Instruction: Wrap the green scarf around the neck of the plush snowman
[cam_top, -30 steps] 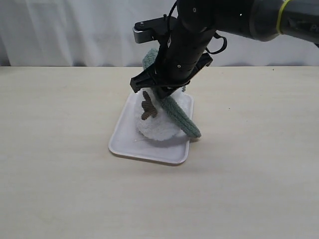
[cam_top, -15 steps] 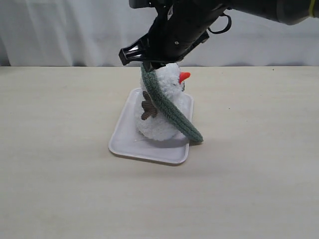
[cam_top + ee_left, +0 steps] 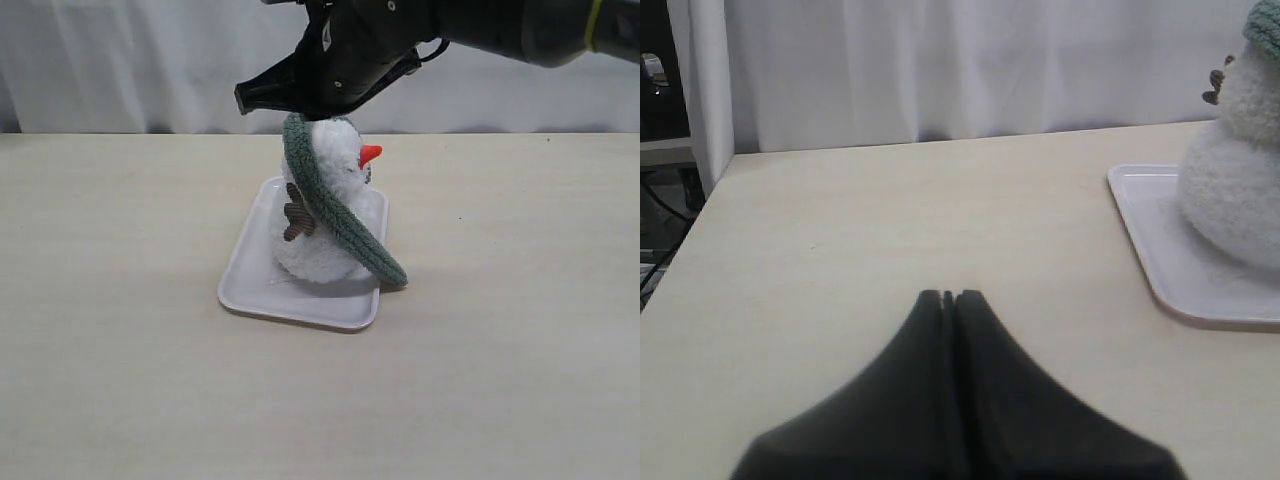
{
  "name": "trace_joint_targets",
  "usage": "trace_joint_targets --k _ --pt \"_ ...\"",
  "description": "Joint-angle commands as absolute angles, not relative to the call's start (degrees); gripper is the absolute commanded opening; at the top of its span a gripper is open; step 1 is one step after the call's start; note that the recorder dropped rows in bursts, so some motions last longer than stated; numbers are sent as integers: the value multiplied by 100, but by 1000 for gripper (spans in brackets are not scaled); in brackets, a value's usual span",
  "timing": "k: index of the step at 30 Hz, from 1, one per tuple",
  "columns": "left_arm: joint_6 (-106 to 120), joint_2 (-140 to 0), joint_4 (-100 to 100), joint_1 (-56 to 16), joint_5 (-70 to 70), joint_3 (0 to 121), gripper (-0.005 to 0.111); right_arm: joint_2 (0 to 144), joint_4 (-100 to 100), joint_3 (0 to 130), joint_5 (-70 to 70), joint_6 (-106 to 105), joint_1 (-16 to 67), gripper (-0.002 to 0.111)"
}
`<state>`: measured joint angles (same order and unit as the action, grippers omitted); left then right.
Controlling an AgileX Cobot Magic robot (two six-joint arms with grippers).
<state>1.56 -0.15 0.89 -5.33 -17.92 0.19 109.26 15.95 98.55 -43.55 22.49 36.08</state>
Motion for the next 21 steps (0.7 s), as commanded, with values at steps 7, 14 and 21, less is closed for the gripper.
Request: trace_joint_targets --k 7,14,21 --pt "143 0 74 -570 -1747 0 0 11389 1756 9855 -3987 2451 3581 4" --pt "143 0 74 -570 -1747 0 0 11656 1723 9855 -3531 2451 3581 4" --pt "143 0 74 -570 -1747 0 0 11774 1723 9855 -3281 2440 3581 4"
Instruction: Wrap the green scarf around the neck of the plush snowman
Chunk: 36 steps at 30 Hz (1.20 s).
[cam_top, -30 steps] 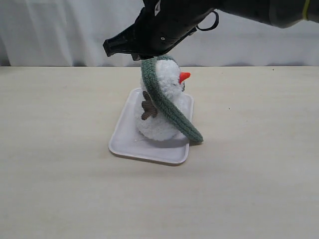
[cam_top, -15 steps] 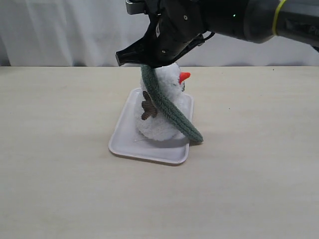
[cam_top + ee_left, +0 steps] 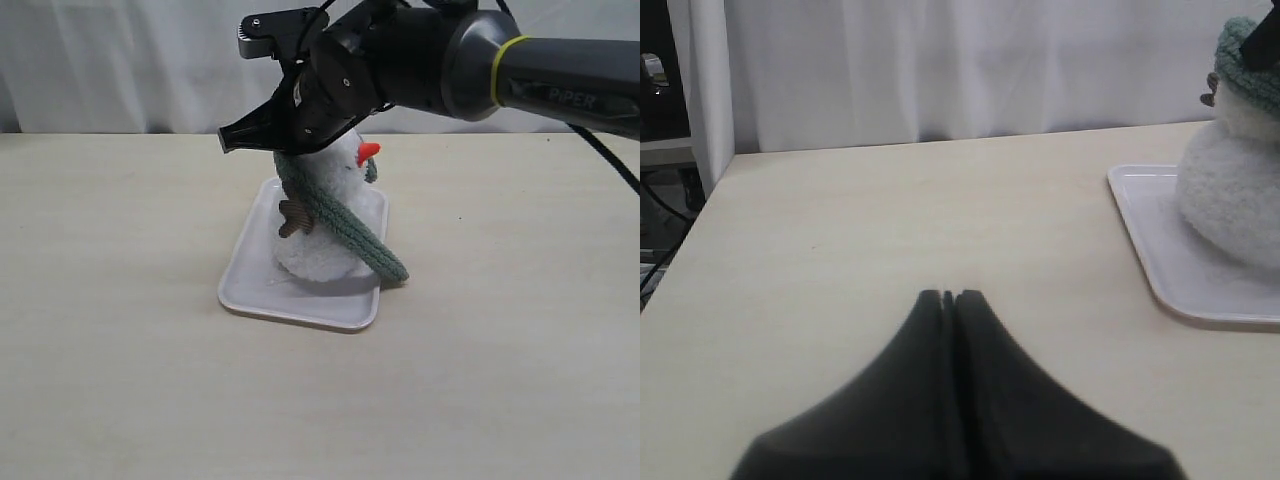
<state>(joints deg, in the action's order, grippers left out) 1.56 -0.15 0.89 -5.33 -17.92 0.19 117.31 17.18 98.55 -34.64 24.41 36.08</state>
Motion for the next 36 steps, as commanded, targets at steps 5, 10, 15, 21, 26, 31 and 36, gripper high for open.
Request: trace_joint_targets --k 5,10,15,21,26,31,36 --pt "143 0 74 -570 -1747 0 0 11912 1723 9855 -3293 2403 3581 4" --pt "143 0 74 -570 -1747 0 0 12053 1723 9855 -3282 2380 3581 4" --pt "143 0 74 -570 -1747 0 0 12062 1723 9855 -3260 2380 3581 4" --pt "143 0 74 -570 -1747 0 0 12029 1723 9937 -3242 2320 3581 4" --pt "143 0 74 -570 -1747 0 0 12017 1723 10375 -3477 2320 3592 4" --pt "143 0 74 -570 -1747 0 0 12017 1986 10589 -3572 2320 3592 4" --pt "143 0 74 -570 -1747 0 0 12017 2268 10589 -3592 2545 3546 4"
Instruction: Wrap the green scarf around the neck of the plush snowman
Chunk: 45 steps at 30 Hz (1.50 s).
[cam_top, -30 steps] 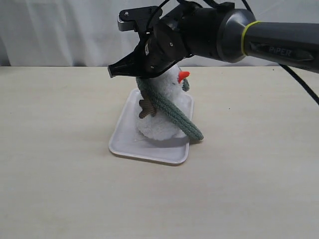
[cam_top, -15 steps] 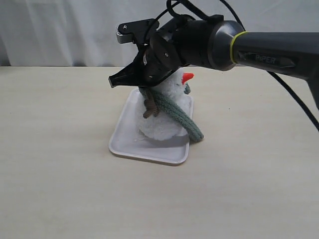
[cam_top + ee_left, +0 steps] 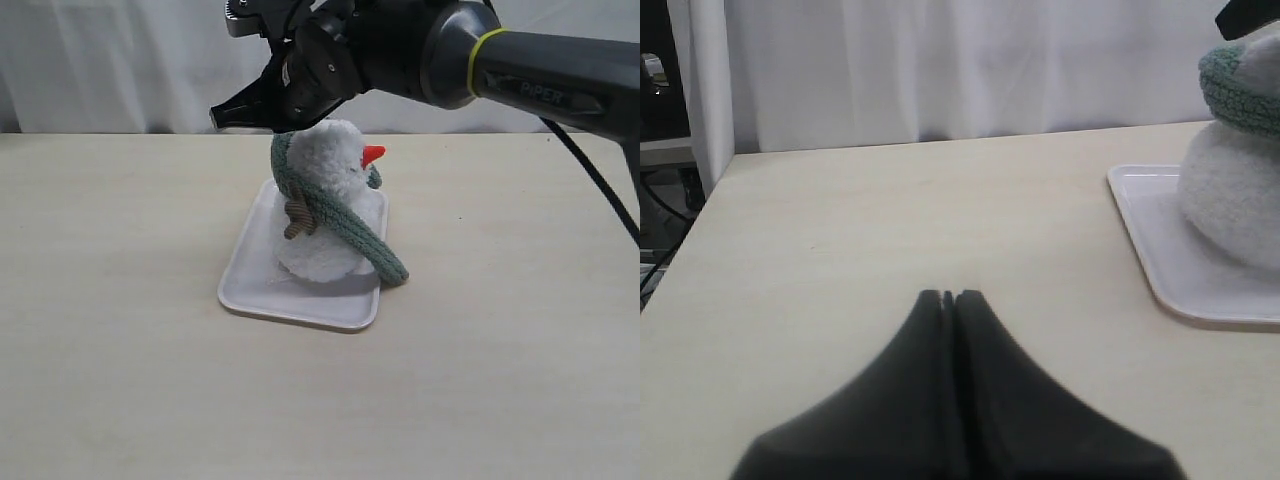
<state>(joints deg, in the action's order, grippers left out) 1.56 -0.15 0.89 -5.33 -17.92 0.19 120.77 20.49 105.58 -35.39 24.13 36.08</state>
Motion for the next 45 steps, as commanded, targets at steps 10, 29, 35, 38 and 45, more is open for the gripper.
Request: trace_joint_targets --k 10,29,35,38,45 --pt "143 0 74 -570 -1747 0 0 12208 2355 10589 -3753 2811 3309 4" --pt "143 0 74 -570 -1747 0 0 11740 2354 10589 -4616 2763 3251 40" --pt "143 0 74 -570 -1747 0 0 11576 1440 10589 -5862 2431 3074 67" --pt "143 0 74 -570 -1747 0 0 11603 1028 10589 -5582 2318 3082 67" --pt "143 0 74 -570 -1747 0 0 11607 1136 10589 -5334 2369 3082 75"
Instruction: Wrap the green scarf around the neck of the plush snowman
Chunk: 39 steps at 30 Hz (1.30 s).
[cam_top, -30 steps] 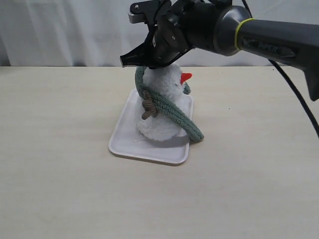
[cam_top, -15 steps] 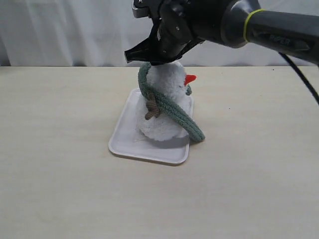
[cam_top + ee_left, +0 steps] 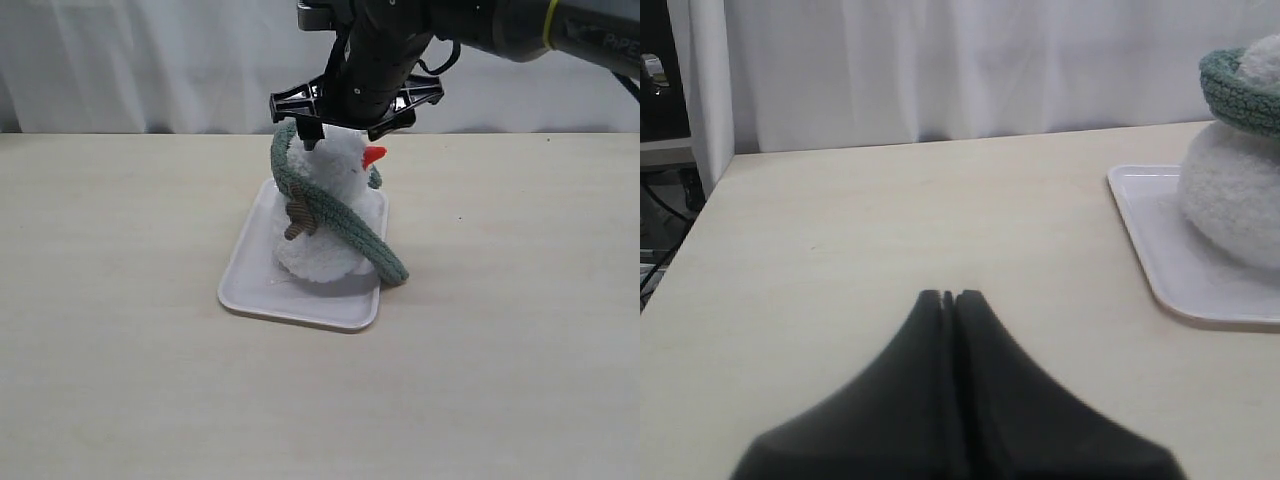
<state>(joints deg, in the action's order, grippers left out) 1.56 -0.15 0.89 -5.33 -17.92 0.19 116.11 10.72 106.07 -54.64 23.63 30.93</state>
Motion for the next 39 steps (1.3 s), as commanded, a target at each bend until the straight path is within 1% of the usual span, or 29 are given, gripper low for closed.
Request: trace_joint_targets --k 1,12,14,16,20,21,24,28,33,39 --pt "143 0 74 -570 -1747 0 0 11607 1136 10589 -5262 2369 3082 78" --pt "143 0 74 -570 -1747 0 0 12092 938 10589 -5050 2437 3082 78" --pt "143 0 74 -570 -1747 0 0 12120 897 10589 -5010 2437 3082 76" --pt "143 0 74 -570 -1747 0 0 12131 766 10589 -4945 2496 3082 67" --pt "143 0 74 -570 -1747 0 0 12131 664 10589 -4888 2652 3082 44" --pt "143 0 74 -570 -1747 0 0 12131 664 10589 -4888 2652 3082 35" --pt "143 0 74 -570 -1747 0 0 12131 664 10589 -4888 2712 3082 19" --pt "143 0 74 -570 -1747 0 0 12131 369 10589 -4639 2811 3082 4" --pt "143 0 74 -570 -1747 0 0 12131 42 10589 -4087 3509 3082 4" --pt "143 0 74 -570 -1747 0 0 12131 243 10577 -4225 4561 3082 4"
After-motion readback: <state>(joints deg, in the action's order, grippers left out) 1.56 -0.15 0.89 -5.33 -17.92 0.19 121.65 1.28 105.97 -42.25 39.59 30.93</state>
